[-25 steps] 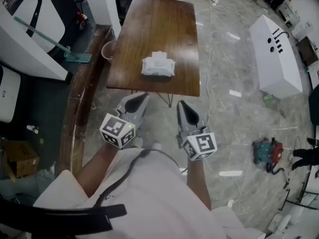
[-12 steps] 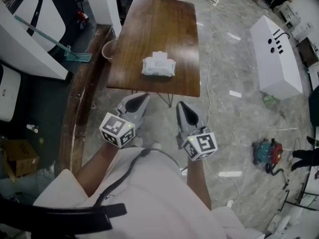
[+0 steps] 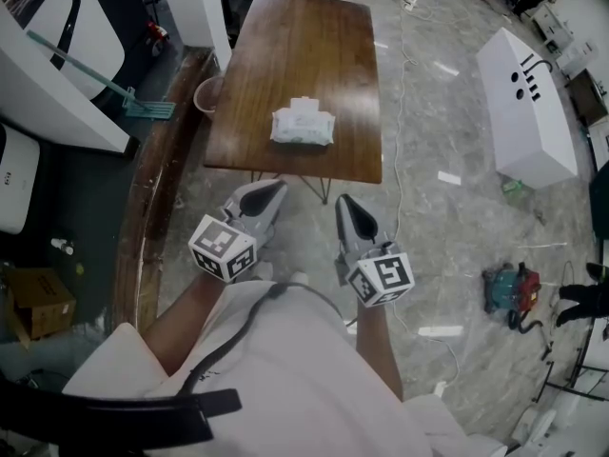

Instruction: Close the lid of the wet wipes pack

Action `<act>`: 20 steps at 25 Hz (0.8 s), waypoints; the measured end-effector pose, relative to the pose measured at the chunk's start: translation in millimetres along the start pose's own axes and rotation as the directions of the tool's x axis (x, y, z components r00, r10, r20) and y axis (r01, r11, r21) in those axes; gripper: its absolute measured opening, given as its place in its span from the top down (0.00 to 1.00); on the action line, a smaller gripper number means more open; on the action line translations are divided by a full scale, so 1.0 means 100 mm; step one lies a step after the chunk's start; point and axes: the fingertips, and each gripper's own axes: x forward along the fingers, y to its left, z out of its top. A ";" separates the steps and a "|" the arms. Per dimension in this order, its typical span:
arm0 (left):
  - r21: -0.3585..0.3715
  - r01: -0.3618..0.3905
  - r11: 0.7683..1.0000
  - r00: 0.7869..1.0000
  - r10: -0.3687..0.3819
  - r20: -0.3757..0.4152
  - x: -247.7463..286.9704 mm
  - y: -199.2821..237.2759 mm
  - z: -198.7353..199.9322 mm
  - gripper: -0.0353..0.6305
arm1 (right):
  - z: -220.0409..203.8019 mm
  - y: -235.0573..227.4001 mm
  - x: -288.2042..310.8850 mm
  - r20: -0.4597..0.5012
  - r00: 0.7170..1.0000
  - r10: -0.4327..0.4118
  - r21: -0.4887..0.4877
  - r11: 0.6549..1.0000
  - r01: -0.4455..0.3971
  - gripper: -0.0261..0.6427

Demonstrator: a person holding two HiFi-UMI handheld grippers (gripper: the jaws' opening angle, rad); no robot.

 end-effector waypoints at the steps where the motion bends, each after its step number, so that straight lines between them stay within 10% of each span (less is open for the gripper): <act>1: 0.010 0.002 1.000 1.000 -0.002 -0.004 0.00 -0.01 -0.01 0.94 | 0.00 0.00 0.00 -0.002 1.000 -0.001 -0.002 1.000 0.001 0.95; 20: 0.042 -0.047 0.998 0.999 0.048 -0.022 0.08 -0.15 -0.11 0.94 | -0.10 -0.07 -0.16 -0.045 0.999 0.031 -0.013 0.999 -0.031 0.95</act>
